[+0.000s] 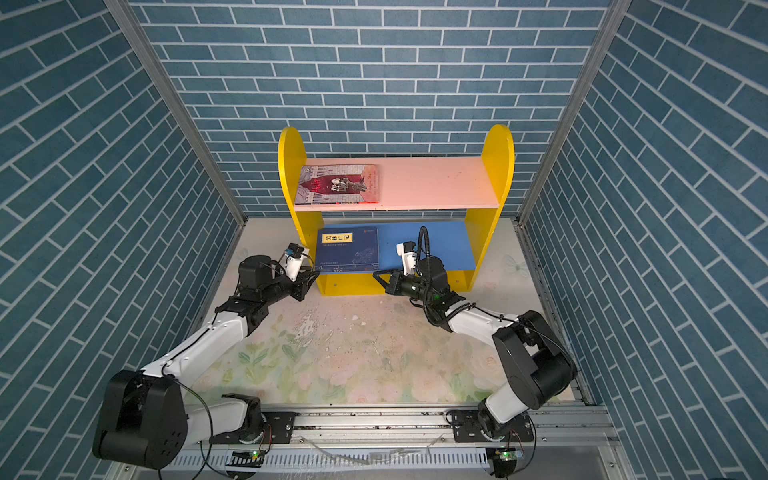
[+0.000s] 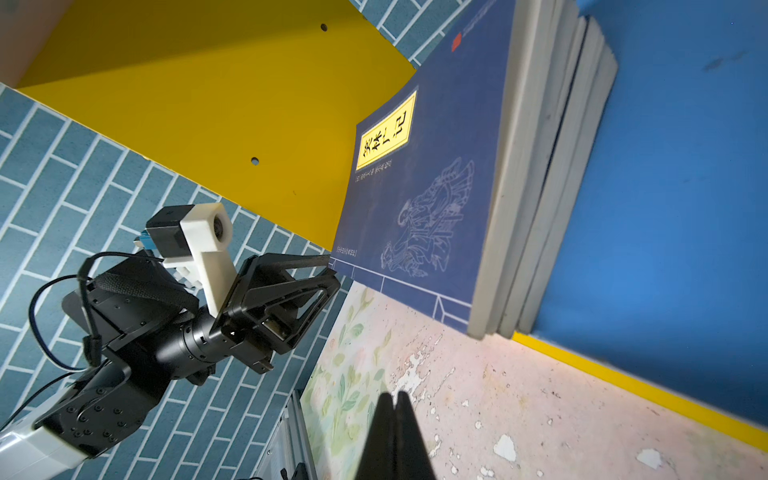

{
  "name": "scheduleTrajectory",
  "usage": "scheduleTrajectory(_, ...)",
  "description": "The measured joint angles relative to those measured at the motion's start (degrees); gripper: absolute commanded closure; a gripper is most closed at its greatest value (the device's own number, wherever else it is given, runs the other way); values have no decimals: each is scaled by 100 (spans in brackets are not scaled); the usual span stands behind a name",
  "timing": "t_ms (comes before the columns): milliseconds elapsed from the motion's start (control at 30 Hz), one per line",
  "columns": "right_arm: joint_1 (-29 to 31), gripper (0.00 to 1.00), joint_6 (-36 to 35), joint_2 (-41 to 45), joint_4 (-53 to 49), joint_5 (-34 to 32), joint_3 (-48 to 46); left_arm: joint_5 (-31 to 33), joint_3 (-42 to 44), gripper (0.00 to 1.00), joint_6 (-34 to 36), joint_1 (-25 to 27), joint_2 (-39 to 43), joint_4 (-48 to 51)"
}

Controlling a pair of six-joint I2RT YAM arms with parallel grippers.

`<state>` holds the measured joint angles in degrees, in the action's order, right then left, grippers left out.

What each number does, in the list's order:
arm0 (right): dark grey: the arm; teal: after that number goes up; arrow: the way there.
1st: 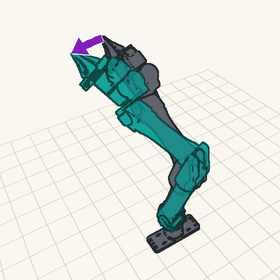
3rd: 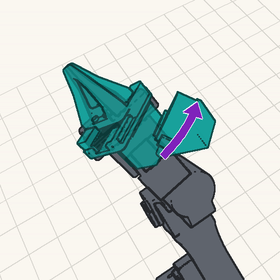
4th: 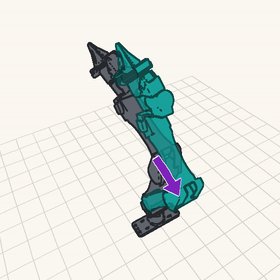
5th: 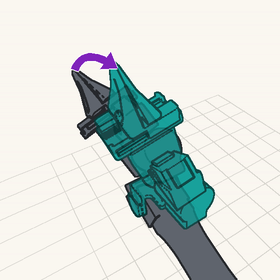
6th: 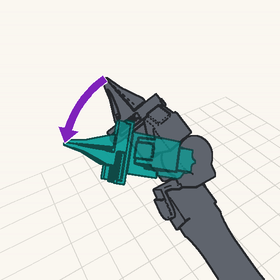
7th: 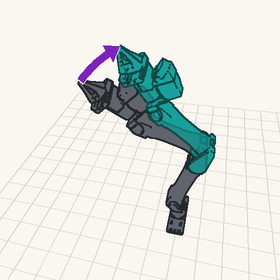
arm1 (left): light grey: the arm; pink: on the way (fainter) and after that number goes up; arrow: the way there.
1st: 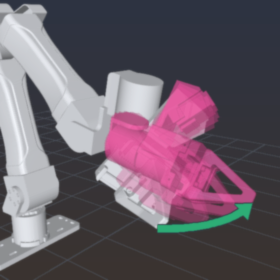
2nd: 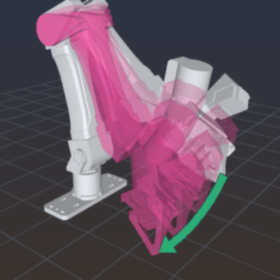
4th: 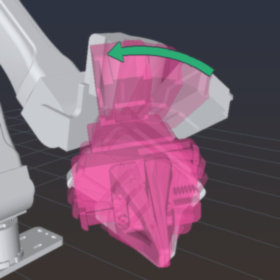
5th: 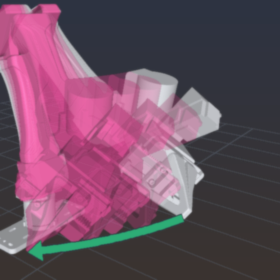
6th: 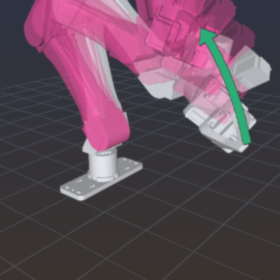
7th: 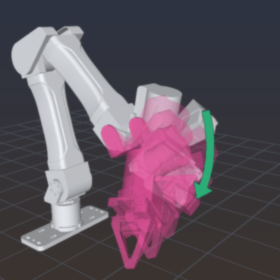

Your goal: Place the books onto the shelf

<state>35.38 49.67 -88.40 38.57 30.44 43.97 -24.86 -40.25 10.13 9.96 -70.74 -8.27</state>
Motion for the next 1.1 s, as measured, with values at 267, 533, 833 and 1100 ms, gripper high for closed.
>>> scheduleTrajectory(267,-2,99,-2,13,-15,-24,-2,-2,0,66,-2,20,-87,-26)
scheduleTrajectory(533,-2,99,-2,24,-28,-28,-33,50,2,66,-4,42,-92,-35)
scheduleTrajectory(833,-2,99,0,24,-33,-33,-55,116,9,66,-39,59,-90,-46)
scheduleTrajectory(1100,-2,99,-2,24,-37,-46,-87,146,22,66,-79,70,-90,-66)
